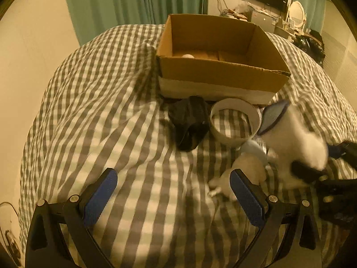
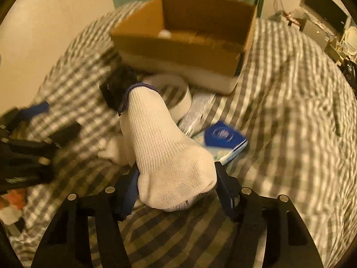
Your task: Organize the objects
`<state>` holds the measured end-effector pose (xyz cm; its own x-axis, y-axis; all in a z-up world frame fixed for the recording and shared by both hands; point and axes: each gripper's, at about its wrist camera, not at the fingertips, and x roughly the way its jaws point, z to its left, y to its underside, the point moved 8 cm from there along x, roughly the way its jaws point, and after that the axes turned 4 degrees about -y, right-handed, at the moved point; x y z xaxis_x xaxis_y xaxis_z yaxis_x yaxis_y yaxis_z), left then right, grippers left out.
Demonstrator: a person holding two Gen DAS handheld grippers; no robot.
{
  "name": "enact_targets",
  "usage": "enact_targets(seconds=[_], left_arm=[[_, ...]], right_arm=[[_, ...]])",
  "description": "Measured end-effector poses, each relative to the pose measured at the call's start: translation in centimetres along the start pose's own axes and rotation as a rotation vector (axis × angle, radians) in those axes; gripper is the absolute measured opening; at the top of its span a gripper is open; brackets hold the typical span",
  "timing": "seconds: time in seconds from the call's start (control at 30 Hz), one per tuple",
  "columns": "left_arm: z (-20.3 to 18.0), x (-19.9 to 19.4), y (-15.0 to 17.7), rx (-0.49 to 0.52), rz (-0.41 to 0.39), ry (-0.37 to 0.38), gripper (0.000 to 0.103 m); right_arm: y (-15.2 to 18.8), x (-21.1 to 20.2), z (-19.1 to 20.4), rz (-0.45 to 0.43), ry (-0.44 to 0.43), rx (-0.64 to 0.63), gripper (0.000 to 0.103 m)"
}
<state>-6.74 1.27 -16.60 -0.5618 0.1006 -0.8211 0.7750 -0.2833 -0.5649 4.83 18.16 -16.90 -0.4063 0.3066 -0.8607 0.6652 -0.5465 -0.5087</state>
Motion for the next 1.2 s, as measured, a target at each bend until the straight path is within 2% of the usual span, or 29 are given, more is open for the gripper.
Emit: enact_targets(seconds=[0.17,0.27,0.43,0.5,0.6,0.7,0.73,1.0,1.2], left_arm=[[-0.8,1.4,-2.4,0.024,-0.028,-0.013,0.103],[-0.9,2.4,-3.5,0.035,-0.042,-0.033,0.103],[-1.2,4.8,-4.1,0.065,-0.018,-0.064,0.102],[-1.3,5.8,-4.1,0.075,0.002,-0.065,0.097],[-1.6,6.8,-4.2,0.08,0.021,-0.058,0.084],[-1.9,7.6,-4.2,0.085,0.045,-0.043,0.058],[-2.1,7.8,-4.1,0.088,0.054,-0.023,0.056],[-2.4,5.9,-3.6,0.097,0.032,-0.009,0.053],[-2.5,2.9,-2.5,0.093,0.018,0.033,0.053]], right_arm=[[-3.2,-3.4,-1.2,-0.114,0.039,-0.001,0.06],[-4.5,-4.1,-1.6,-0.147,0.04,0.001,0.06],[-4.9,-3.4,-1.7,-0.156,-0.004,0.017,0.06],[-4.6,-2.6,-1.8,-0.145,-0.022,0.026,0.06],[-4.6,-1.5,-1.9,-0.132,-0.03,0.034,0.06],[-4.4,-1.0,-2.4,-0.124,-0.045,0.057,0.06],[-4.4,-1.0,-2.6,-0.123,-0.049,0.063,0.06],[-3.6,-0.7,-2.9,-0.122,-0.034,0.084,0.06],[-3.3,-2.5,-2.4,-0.148,-0.003,0.076,0.06]])
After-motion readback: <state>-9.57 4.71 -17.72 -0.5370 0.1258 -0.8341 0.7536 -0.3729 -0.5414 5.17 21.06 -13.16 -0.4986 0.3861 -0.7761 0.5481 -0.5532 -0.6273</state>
